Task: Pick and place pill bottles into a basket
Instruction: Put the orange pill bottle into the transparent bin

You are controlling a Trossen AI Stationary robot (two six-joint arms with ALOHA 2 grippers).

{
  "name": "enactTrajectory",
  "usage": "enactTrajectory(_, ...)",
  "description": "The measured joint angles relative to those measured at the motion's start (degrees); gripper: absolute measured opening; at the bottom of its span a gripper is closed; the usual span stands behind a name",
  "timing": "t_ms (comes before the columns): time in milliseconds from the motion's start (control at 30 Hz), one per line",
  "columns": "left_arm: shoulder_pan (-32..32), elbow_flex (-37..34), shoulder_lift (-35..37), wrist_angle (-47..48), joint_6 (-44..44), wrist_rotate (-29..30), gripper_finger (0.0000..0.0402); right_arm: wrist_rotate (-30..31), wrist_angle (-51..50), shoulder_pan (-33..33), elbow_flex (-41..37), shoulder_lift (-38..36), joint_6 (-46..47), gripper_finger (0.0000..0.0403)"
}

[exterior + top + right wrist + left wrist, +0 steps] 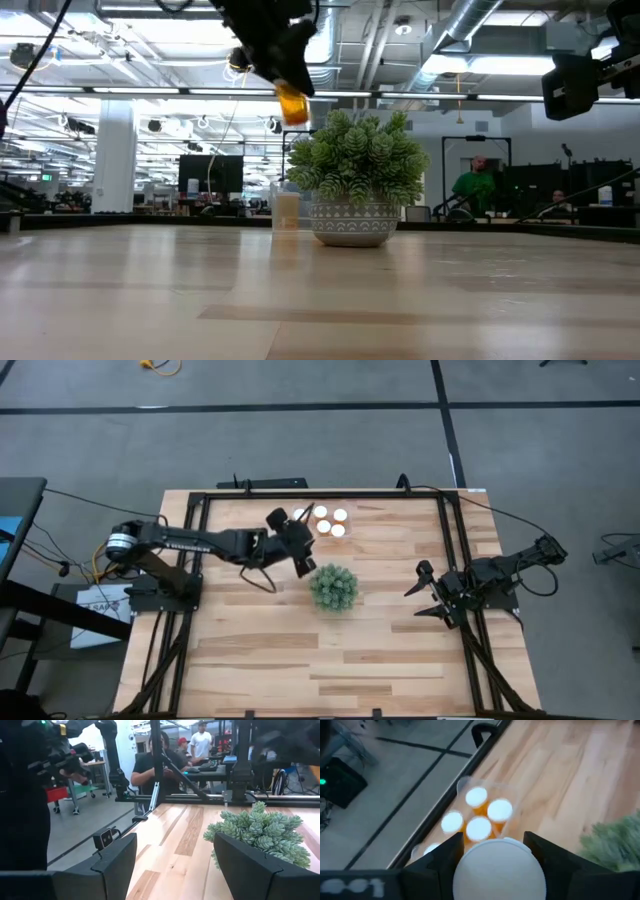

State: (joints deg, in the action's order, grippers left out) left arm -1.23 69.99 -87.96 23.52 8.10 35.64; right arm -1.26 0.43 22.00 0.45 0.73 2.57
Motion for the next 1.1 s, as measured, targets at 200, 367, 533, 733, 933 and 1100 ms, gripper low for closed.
enactTrajectory(200,-7.2,-2.2,-0.2,-7.0,-2.2,-3.5,0.0185,0.0,0.0,0.0,0.0,0.0,0.0,0.026)
enactTrajectory(367,-13.5,-2.4,-0.2,-8.0,-1.6,-8.6,0.0187,0.0,0.0,0.0,0.0,0.0,0.0,0.026)
enactTrajectory(533,-18.0,-2.3,-0.6,-10.3,-0.1,-14.1,0.0179,0.0,0.0,0.0,0.0,0.0,0.0,0.026)
enactTrajectory(733,-21.0,-2.3,-4.8,-9.9,3.1,-21.2,0.019,0.0,0.0,0.0,0.0,0.0,0.0,0.026)
enactTrajectory(933,-21.2,-2.3,-8.6,-8.0,3.7,-23.3,0.018,0.0,0.0,0.0,0.0,0.0,0.0,0.026)
enactTrajectory(1100,-21.2,-2.3,-11.6,-7.8,4.2,-25.1,0.0189,0.0,0.0,0.0,0.0,0.0,0.0,0.026)
